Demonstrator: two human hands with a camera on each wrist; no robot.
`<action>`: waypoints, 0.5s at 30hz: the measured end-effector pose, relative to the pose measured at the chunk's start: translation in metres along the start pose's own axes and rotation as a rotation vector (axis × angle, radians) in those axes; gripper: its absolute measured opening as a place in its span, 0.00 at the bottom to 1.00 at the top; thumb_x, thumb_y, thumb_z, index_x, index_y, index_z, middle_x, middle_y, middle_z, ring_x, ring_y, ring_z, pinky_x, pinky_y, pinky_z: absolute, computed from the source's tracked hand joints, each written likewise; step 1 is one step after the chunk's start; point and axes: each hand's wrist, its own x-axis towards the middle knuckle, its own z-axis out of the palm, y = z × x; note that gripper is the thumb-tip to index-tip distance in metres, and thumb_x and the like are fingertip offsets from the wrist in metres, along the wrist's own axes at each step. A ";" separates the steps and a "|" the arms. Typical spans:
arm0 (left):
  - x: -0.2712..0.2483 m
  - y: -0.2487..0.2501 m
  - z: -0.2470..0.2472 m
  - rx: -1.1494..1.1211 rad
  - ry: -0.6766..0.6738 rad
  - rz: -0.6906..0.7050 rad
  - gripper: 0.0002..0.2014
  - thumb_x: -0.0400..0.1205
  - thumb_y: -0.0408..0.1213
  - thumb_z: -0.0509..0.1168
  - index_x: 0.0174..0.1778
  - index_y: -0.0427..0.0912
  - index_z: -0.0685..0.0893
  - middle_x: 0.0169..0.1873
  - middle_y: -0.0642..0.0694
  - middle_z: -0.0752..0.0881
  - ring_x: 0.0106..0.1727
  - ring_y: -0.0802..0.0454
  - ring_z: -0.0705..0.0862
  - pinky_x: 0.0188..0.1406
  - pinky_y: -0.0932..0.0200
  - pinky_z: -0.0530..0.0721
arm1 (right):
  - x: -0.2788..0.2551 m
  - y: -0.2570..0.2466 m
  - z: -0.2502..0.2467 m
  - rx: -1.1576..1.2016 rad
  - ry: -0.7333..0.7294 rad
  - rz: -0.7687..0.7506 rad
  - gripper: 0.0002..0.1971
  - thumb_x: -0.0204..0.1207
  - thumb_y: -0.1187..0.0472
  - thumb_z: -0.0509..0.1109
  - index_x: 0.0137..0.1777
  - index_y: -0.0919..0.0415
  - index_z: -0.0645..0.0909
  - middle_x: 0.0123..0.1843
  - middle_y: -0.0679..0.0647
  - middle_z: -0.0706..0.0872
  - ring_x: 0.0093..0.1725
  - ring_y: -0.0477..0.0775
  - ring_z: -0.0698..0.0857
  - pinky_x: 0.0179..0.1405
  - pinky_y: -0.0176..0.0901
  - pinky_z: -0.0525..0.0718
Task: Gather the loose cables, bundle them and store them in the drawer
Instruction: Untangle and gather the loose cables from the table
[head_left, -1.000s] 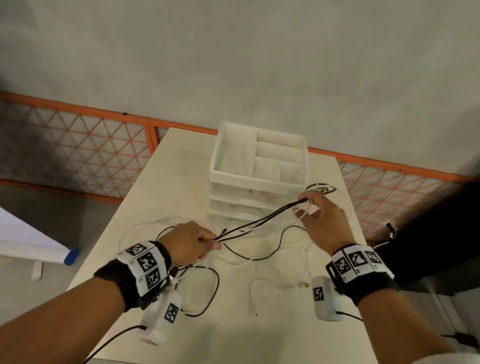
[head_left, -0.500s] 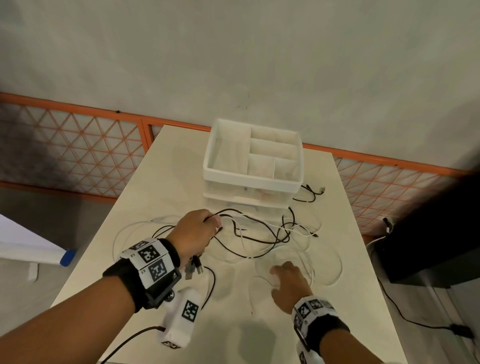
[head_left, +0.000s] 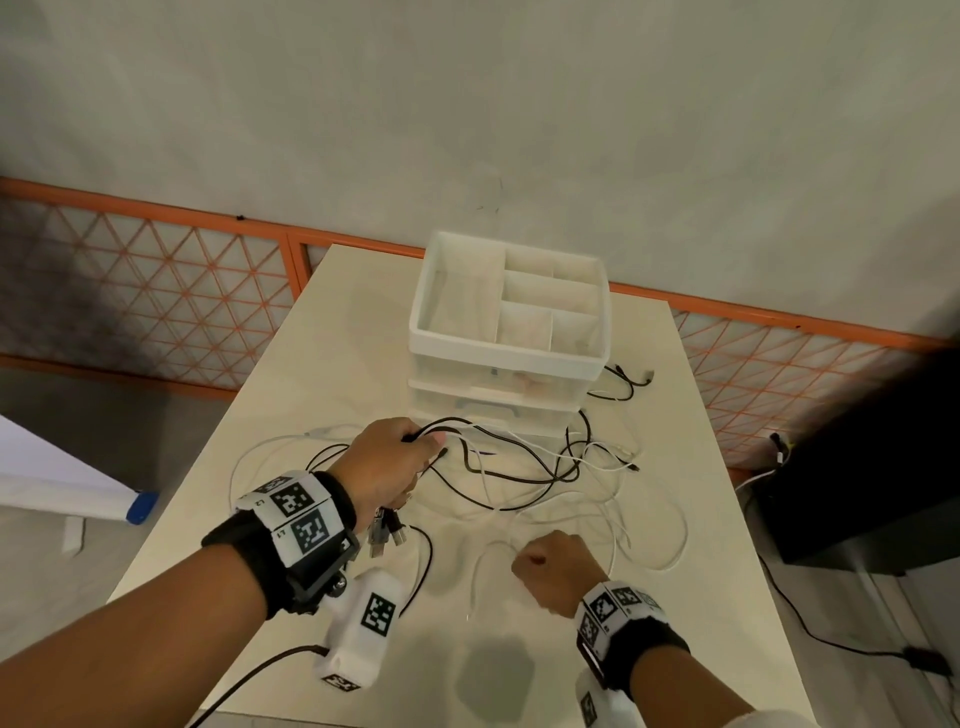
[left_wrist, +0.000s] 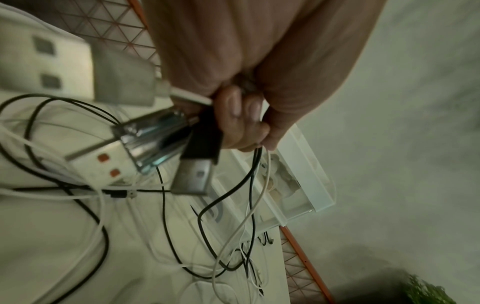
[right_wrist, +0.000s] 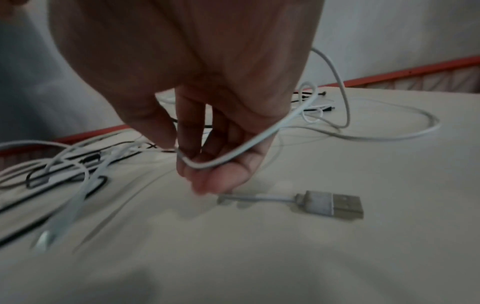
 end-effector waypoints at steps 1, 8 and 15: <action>0.000 0.000 0.000 0.001 -0.003 0.000 0.12 0.85 0.40 0.65 0.38 0.39 0.75 0.27 0.45 0.68 0.21 0.54 0.61 0.16 0.65 0.60 | 0.000 -0.001 -0.001 0.069 -0.017 0.027 0.14 0.73 0.59 0.62 0.36 0.68 0.83 0.33 0.58 0.89 0.27 0.60 0.89 0.27 0.45 0.86; -0.004 -0.002 0.006 -0.014 -0.022 -0.008 0.11 0.86 0.39 0.64 0.39 0.39 0.75 0.25 0.47 0.68 0.19 0.56 0.61 0.15 0.65 0.60 | 0.001 -0.013 0.017 -0.308 0.173 0.095 0.11 0.79 0.55 0.67 0.55 0.58 0.86 0.58 0.56 0.89 0.58 0.60 0.88 0.49 0.44 0.82; -0.008 0.002 0.006 -0.071 0.004 -0.001 0.12 0.86 0.39 0.64 0.37 0.39 0.77 0.26 0.48 0.69 0.19 0.57 0.62 0.15 0.64 0.60 | -0.002 -0.015 0.028 -0.453 0.176 0.074 0.12 0.79 0.54 0.65 0.56 0.58 0.83 0.59 0.55 0.88 0.59 0.58 0.87 0.48 0.45 0.77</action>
